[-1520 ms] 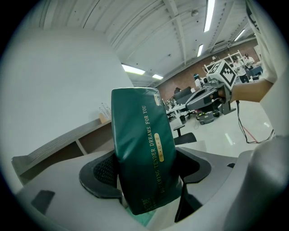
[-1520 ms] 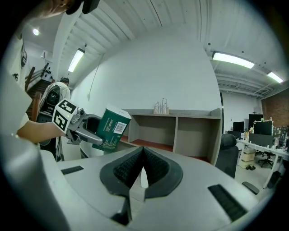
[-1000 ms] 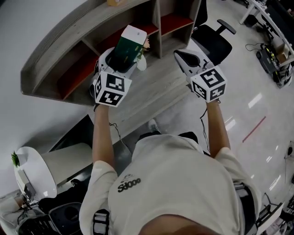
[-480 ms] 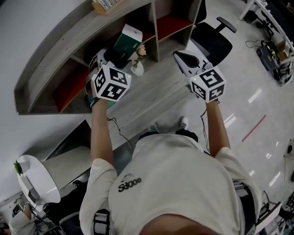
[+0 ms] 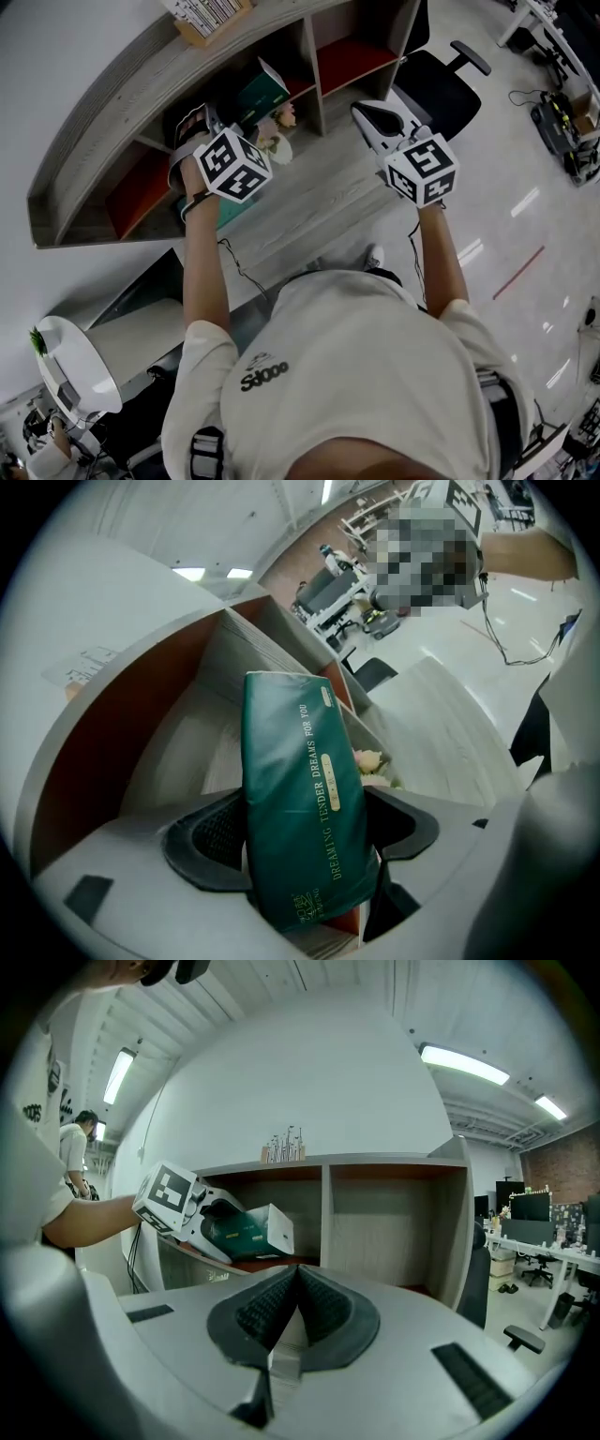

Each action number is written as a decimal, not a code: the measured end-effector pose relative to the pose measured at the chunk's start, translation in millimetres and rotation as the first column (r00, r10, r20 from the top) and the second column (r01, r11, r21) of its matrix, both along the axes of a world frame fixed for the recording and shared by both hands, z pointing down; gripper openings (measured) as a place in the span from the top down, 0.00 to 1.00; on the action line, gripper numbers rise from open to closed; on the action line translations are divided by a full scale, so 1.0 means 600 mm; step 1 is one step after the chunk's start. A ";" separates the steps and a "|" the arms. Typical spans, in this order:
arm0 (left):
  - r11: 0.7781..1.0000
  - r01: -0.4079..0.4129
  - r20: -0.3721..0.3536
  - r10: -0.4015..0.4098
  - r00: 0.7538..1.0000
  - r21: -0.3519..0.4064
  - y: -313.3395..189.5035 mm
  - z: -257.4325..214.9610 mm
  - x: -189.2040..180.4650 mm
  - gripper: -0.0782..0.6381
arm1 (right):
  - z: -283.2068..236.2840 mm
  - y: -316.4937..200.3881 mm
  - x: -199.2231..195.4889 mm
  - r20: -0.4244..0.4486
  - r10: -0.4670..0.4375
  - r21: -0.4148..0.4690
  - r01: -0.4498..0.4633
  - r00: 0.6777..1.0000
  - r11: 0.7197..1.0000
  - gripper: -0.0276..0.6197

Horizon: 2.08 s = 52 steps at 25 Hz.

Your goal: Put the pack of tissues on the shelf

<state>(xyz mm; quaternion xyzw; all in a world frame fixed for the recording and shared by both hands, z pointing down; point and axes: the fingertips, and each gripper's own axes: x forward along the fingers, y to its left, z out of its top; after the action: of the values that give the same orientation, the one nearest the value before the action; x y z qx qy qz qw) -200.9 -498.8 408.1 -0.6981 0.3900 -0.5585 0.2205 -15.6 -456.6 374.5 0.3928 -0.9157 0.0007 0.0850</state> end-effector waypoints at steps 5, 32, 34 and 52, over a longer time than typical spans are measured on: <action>0.997 -0.049 -0.040 0.047 0.998 -0.055 -0.015 0.019 0.028 0.35 | 0.007 -0.011 0.005 -0.013 0.016 -0.019 -0.016 1.000 1.000 0.95; 0.996 -0.084 -0.355 0.075 0.932 -0.011 -0.040 -0.006 0.064 0.53 | 0.009 -0.007 0.023 -0.018 0.105 -0.015 -0.106 0.994 0.994 0.95; 0.997 -0.080 -0.347 0.072 0.935 -0.007 -0.051 -0.005 0.065 0.53 | 0.007 -0.007 0.027 -0.012 0.110 -0.015 -0.110 0.994 0.994 0.95; 0.997 -0.076 -0.324 0.073 0.943 0.004 -0.138 -0.002 0.072 0.51 | 0.014 -0.005 0.029 -0.084 0.081 -0.042 -0.085 0.993 0.995 0.95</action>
<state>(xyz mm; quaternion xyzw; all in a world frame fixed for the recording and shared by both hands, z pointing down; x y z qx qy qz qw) -157.7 -581.7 406.8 -0.7955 0.3919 -0.4291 0.1715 1.8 -459.6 382.8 0.4283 -0.8940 0.0090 0.1315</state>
